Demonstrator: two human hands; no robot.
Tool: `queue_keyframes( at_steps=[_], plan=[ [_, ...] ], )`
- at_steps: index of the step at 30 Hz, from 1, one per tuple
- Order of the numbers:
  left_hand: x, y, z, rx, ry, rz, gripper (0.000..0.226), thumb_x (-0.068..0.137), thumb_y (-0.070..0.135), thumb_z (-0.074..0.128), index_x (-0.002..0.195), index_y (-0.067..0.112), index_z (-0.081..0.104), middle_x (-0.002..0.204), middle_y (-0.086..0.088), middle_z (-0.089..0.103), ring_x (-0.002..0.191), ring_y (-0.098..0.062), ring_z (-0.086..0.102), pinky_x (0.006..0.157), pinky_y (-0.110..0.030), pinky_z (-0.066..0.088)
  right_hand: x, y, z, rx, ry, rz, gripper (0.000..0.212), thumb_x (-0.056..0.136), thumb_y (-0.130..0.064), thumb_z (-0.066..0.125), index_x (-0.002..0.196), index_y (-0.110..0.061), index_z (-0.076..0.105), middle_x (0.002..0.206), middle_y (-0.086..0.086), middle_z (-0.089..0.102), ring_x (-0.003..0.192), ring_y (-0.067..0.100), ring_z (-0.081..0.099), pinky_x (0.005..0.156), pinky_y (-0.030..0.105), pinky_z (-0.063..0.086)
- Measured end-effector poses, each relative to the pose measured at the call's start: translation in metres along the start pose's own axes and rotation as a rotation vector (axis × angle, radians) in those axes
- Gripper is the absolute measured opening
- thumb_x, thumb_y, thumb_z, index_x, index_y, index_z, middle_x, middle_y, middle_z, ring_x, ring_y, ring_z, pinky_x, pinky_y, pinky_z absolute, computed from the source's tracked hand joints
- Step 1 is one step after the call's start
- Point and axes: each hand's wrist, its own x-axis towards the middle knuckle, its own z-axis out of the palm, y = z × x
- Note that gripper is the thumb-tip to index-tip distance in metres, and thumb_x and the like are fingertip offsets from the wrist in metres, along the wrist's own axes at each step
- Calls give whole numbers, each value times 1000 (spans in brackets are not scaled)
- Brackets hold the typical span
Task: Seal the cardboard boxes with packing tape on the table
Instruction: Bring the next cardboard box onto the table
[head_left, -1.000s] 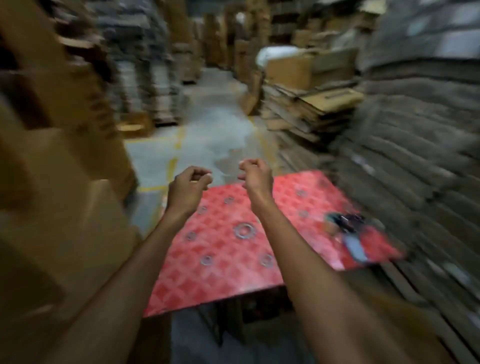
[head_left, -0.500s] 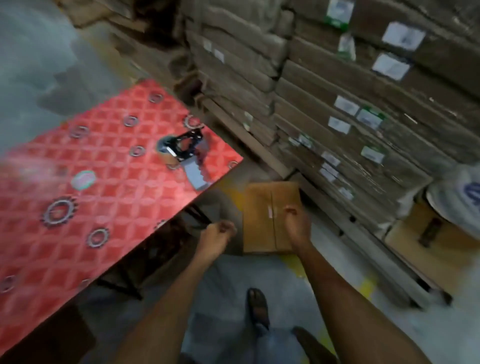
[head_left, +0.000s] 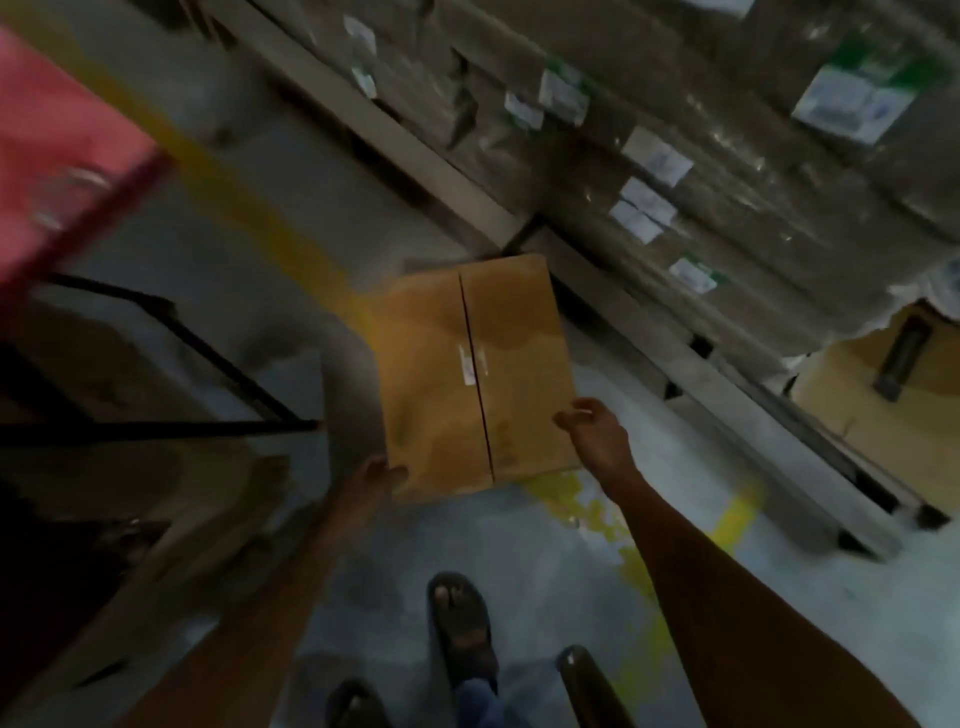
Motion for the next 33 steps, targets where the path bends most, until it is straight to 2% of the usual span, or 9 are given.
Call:
queue_keyframes(
  at_steps=[2, 4, 8, 14, 18, 21, 24, 28, 33],
  plan=[
    [53, -14, 14, -47, -6, -2, 73, 83, 48, 77, 141, 11, 51, 131, -2, 55, 125, -20, 52, 102, -23, 43, 50, 14, 16, -7, -3, 0, 68, 94, -42, 67, 150, -14, 41, 141, 11, 58, 123, 33, 59, 96, 38, 48],
    [110, -35, 23, -108, 44, -1, 104, 66, 66, 79, 150, 16, 42, 144, 0, 49, 134, -24, 46, 111, -38, 38, 95, 28, 31, 16, 2, -5, 88, 89, -50, 69, 157, -15, 26, 135, 11, 61, 115, 33, 65, 94, 44, 55],
    [180, -53, 34, -325, 60, 47, 95, 56, 66, 87, 134, 18, 60, 127, 2, 67, 116, -23, 64, 100, -44, 51, 164, 60, 55, -60, 57, -7, 110, 76, -74, 66, 158, -13, 26, 149, 15, 51, 127, 39, 56, 103, 53, 49],
    [164, -40, 42, -424, 93, 80, 96, 57, 51, 94, 139, 29, 49, 127, 7, 66, 111, -20, 65, 95, -48, 54, 155, 74, 53, -95, 117, -108, 84, 80, -76, 62, 135, -13, 55, 132, 10, 64, 116, 35, 62, 96, 42, 50],
    [106, 4, 30, -328, 203, 156, 88, 74, 39, 87, 147, 22, 41, 135, 2, 57, 119, -23, 57, 100, -47, 48, 90, 57, 13, -1, 163, -135, 73, 83, -71, 64, 133, -18, 58, 131, 6, 66, 114, 30, 63, 90, 37, 48],
    [47, 58, 10, -301, 172, 197, 103, 62, 59, 87, 149, 34, 36, 142, 6, 54, 126, -24, 54, 105, -51, 46, 16, 27, -34, 68, 241, -167, 74, 79, -77, 63, 127, -20, 62, 120, 2, 69, 106, 26, 66, 85, 36, 49],
    [-28, 125, -26, -269, 181, 306, 99, 53, 71, 86, 138, 38, 48, 127, 10, 65, 112, -19, 65, 97, -49, 54, -70, -26, -91, 111, 337, -200, 66, 82, -72, 64, 119, -18, 65, 105, -1, 69, 93, 23, 65, 79, 36, 50],
    [-158, 219, -79, -312, 180, 389, 98, 48, 70, 88, 131, 31, 56, 118, 10, 70, 107, -18, 68, 95, -46, 55, -200, -103, -175, 152, 420, -256, 88, 68, -88, 60, 119, -17, 69, 106, 7, 74, 95, 29, 70, 78, 40, 56],
    [-328, 306, -141, -325, 228, 561, 83, 59, 59, 87, 129, 24, 62, 114, 8, 72, 98, -12, 69, 84, -32, 56, -369, -185, -258, 260, 460, -367, 57, 88, -57, 68, 123, -12, 68, 119, 13, 71, 87, 24, 63, 73, 33, 44]
  ],
)
